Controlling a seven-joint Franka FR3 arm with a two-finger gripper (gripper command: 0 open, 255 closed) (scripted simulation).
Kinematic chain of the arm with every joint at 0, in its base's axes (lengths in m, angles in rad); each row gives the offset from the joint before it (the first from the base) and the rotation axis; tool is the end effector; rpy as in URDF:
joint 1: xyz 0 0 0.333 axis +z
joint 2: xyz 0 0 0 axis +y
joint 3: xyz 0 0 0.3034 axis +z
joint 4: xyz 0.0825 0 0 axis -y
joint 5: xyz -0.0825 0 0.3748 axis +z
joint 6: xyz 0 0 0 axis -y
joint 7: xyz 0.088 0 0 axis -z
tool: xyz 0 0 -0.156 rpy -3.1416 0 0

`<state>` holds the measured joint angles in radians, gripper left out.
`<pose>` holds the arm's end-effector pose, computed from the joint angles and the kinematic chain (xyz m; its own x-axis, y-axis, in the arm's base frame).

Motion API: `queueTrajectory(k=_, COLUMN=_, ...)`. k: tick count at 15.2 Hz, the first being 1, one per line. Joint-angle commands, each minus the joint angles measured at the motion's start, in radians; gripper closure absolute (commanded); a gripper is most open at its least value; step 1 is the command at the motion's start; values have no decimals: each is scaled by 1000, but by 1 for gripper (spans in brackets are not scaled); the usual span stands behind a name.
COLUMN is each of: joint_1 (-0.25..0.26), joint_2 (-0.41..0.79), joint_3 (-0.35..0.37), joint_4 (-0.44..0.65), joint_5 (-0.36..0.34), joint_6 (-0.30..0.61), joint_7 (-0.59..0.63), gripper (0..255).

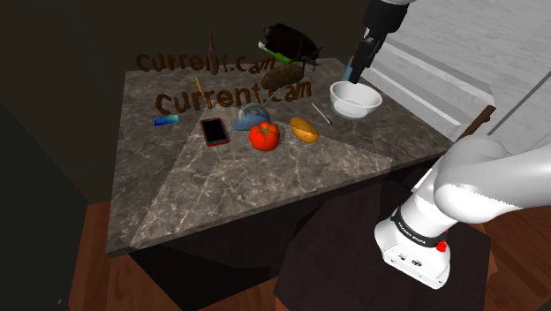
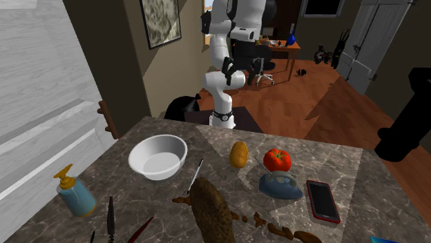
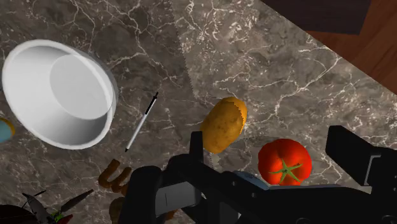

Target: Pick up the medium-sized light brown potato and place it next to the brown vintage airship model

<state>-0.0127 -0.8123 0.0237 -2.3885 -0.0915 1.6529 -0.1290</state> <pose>0.3115 -0.0090 0.5340 0.9882 0.1402 0.0614 0.1323 -0.9842 0.1174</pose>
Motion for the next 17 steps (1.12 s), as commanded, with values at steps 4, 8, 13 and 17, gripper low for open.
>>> queueTrajectory(k=4, joint_1=-24, joint_2=85, joint_3=84, joint_4=-23, joint_5=-20, joint_6=58, joint_7=127, gripper=0)
queueTrajectory(k=8, joint_1=-65, joint_2=229, joint_3=190, joint_4=-26, joint_5=-61, joint_6=124, joint_7=305, gripper=0)
queueTrajectory(k=13, joint_1=-123, joint_2=449, joint_3=303, joint_4=15, joint_5=-148, joint_6=172, joint_7=545, gripper=0)
queueTrajectory(k=17, joint_1=-164, joint_2=651, joint_3=365, joint_4=80, joint_5=-246, joint_6=175, joint_7=748, gripper=0)
